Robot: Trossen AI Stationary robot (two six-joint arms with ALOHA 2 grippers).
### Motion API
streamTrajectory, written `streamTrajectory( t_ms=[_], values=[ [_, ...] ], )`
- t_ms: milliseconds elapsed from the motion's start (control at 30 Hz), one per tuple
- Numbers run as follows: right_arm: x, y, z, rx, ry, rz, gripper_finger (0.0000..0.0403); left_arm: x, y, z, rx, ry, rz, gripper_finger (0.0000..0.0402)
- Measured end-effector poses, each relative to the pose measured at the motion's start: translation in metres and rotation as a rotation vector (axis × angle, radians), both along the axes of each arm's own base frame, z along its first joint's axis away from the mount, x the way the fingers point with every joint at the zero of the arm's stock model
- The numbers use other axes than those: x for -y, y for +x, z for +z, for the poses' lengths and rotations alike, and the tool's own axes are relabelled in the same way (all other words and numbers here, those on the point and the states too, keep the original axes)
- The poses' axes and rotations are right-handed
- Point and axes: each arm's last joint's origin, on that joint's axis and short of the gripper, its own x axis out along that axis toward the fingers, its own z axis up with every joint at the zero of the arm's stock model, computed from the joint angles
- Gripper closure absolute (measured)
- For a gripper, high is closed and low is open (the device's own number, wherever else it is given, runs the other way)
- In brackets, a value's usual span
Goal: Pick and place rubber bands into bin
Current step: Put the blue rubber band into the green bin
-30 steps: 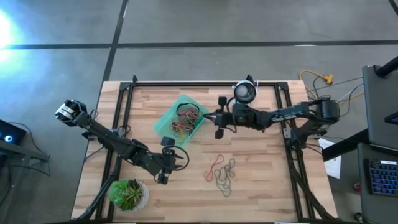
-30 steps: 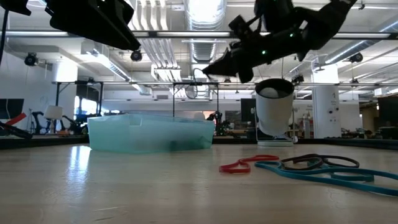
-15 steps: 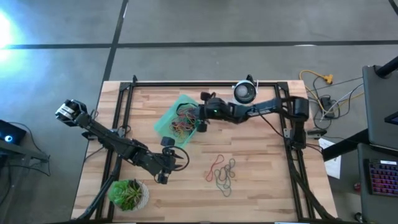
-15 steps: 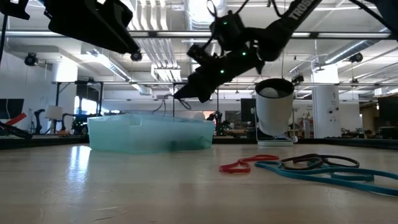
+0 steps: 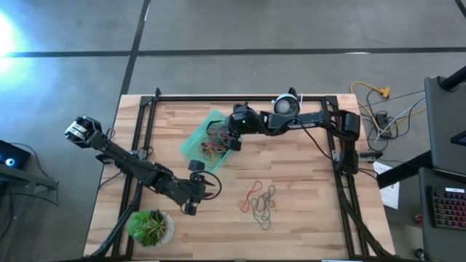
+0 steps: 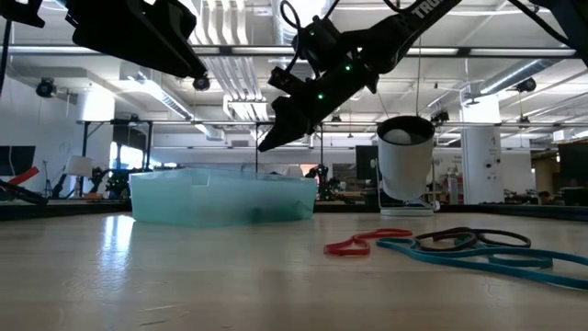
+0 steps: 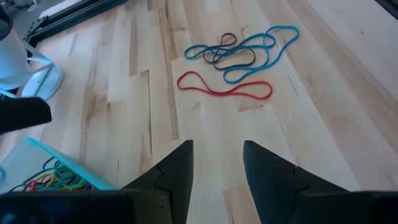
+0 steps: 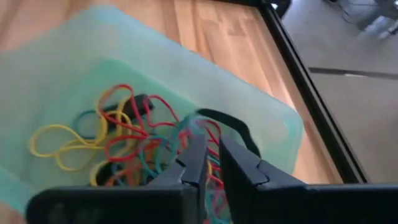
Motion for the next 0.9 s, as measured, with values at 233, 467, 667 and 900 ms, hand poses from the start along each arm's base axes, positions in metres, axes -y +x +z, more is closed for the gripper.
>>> streamTrajectory(
  t_ms=[233, 467, 667, 900],
  values=[
    [-0.002, -0.001, 0.0, -0.003, 0.031, 0.039, 0.0297, 0.0, 0.0, 0.0, 0.002, -0.001, 0.0, 0.0276],
    [-0.013, -0.007, 0.005, -0.082, 0.015, 0.105, 0.0242, 0.0, 0.0, 0.0, 0.002, -0.001, 0.0, 0.0276],
    [-0.044, -0.025, 0.016, -0.236, 0.064, 0.188, 0.0236, 0.0, 0.001, 0.001, 0.014, -0.007, 0.0, 0.0276],
    [-0.101, -0.052, 0.025, -0.359, 0.093, 0.315, 0.0251, 0.001, 0.003, 0.003, 0.049, -0.006, -0.015, 0.0276]
  ],
)
